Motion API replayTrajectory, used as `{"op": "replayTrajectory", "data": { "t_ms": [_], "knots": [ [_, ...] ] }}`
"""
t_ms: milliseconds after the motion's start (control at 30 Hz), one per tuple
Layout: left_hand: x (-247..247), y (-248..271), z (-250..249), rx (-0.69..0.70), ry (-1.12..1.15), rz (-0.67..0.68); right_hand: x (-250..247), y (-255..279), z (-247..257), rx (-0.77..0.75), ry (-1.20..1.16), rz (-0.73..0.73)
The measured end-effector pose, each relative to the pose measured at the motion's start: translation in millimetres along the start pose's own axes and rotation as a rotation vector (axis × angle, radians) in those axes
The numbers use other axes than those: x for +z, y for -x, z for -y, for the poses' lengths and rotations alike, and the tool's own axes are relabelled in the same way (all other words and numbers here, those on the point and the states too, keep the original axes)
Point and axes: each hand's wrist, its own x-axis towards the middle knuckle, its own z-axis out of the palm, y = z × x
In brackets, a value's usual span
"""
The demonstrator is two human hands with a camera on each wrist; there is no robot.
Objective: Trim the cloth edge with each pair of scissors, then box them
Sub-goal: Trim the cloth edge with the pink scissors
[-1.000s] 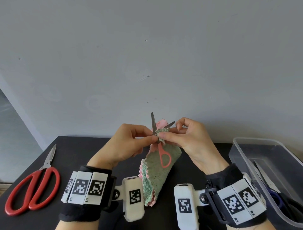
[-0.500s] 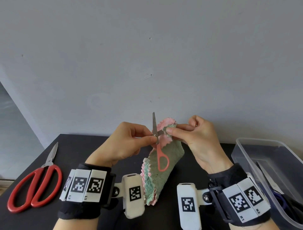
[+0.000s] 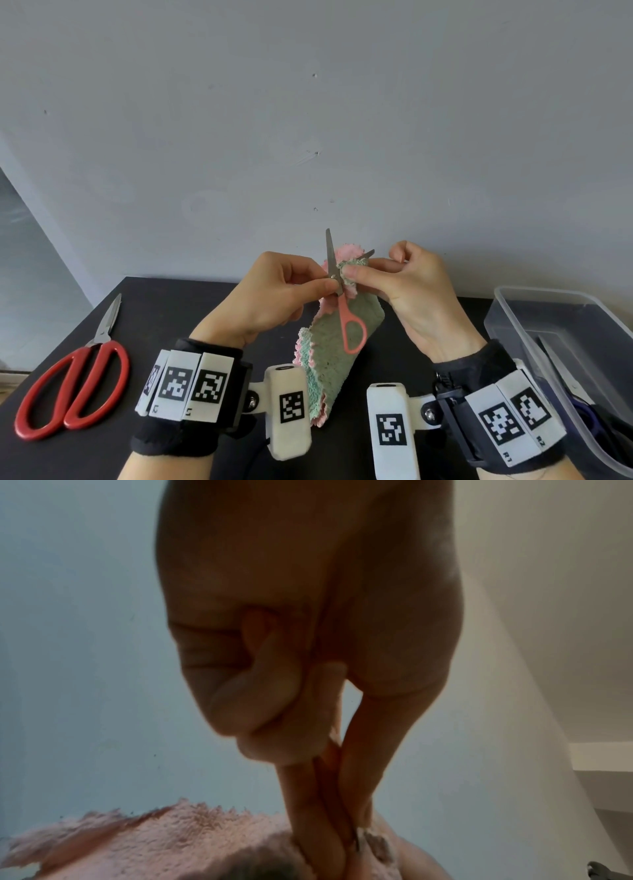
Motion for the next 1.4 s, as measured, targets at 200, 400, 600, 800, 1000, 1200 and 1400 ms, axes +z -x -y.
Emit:
{"op": "replayTrajectory", "data": {
  "t_ms": [200,400,600,800,1000,1200,1400],
  "knots": [
    [0.4,-1.7,0.6,-0.006,-0.016,0.006,-0.7,-0.6,1.3,-0.014,-0.058,-0.064],
    [-3.8,-1.0,1.7,-0.033,-0.030,0.010,-2.4,-2.8,-1.4,-0.028,-0.091,-0.107],
    [-3.9,0.2,1.0,-0.043,-0.035,0.016,-6.9,-4.6,-1.8,-0.033,-0.119,-0.109],
    [-8.4,0.7,2.0,-0.052,-0.042,0.013,-6.0,-4.5,-2.2,-0.031,-0.154,-0.093],
    [-9.5,1.0,2.1,-0.064,-0.049,0.019,-7.0,-5.5,-2.4,-0.028,-0.162,-0.104],
    [-18.8,4.9,2.3,-0.092,-0.093,0.035,-9.8,-9.3,-5.4,-0.046,-0.141,-0.146],
    [-29.8,8.4,1.6,-0.037,-0.049,-0.066,-14.3,-5.9,2.0,-0.034,-0.093,-0.045]
  ]
}}
